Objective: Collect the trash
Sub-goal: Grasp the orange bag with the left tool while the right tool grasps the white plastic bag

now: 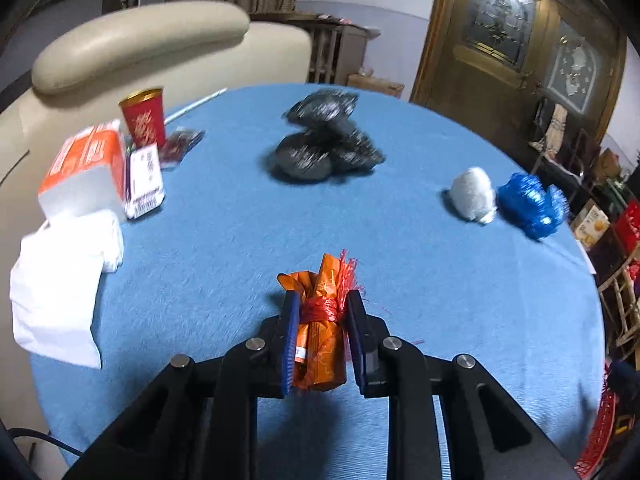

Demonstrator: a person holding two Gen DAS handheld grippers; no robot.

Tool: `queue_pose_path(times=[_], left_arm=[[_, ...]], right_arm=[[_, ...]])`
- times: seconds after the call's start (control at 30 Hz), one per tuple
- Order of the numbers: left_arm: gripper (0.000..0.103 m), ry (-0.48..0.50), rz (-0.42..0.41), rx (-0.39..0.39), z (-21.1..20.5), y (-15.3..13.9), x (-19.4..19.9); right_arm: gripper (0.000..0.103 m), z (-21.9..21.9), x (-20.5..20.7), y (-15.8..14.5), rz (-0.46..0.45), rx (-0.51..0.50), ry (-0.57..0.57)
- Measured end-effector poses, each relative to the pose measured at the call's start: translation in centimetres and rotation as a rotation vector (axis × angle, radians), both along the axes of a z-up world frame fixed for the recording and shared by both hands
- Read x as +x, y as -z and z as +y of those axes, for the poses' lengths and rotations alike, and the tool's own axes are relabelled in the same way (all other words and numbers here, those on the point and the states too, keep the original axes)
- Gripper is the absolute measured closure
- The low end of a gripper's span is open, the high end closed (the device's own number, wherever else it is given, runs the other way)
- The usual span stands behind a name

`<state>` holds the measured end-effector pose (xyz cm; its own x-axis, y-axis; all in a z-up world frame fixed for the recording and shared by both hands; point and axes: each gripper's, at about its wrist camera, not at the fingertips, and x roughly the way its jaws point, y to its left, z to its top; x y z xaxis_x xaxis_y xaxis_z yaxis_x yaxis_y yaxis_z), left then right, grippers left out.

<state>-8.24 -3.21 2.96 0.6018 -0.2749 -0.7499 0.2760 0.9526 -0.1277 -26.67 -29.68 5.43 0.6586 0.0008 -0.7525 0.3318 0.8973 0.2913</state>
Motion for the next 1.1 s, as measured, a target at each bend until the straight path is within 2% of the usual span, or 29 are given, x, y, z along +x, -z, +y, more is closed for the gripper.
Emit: queue_pose_path(times=[0.1, 0.23, 0.33, 0.53, 0.6, 0.7, 0.77, 0.87, 0.93, 1.1], left_arm=[[0.079, -0.023, 0.015, 0.011, 0.3, 1.0, 0.2], [0.079, -0.018, -0.025, 0.036, -0.1, 1.3, 0.0], [0.078, -0.024, -0.028, 0.027, 0.1, 1.4, 0.0], [0.078, -0.03, -0.022, 0.009, 0.3, 1.5, 0.2], [0.078, -0.03, -0.018, 0.006, 0.3, 1.6, 0.2], [0.078, -0.029, -0.018, 0.013, 0.2, 1.6, 0.2], [0.078, -0.029, -0.018, 0.017, 0.1, 1.6, 0.3], [0.078, -0.029, -0.017, 0.016, 0.2, 1.6, 0.3], [0.078, -0.029, -0.018, 0.018, 0.2, 1.6, 0.2], [0.078, -0.029, -0.021, 0.037, 0.0, 1.5, 0.2]], right_arm=[[0.023, 0.3, 2.5, -0.7, -0.013, -0.032, -0.038], [0.023, 0.9, 6.7, -2.0, -0.057, -0.068, -0.101], [0.023, 1.8, 10.7, -2.4, -0.094, -0.083, -0.175], [0.024, 2.6, 20.0, -0.8, -0.028, -0.16, -0.204], [0.024, 2.3, 21.9, -0.3, -0.012, -0.168, -0.195], [0.037, 2.1, 24.5, 0.5, 0.017, -0.187, -0.181], [0.056, 2.1, 26.2, 1.3, 0.056, -0.217, -0.18], [0.057, 1.6, 27.7, 2.5, 0.1, -0.235, -0.163], [0.064, 1.3, 27.8, 2.9, 0.109, -0.23, -0.162], [0.068, 1.0, 25.5, 2.2, 0.089, -0.206, -0.174]])
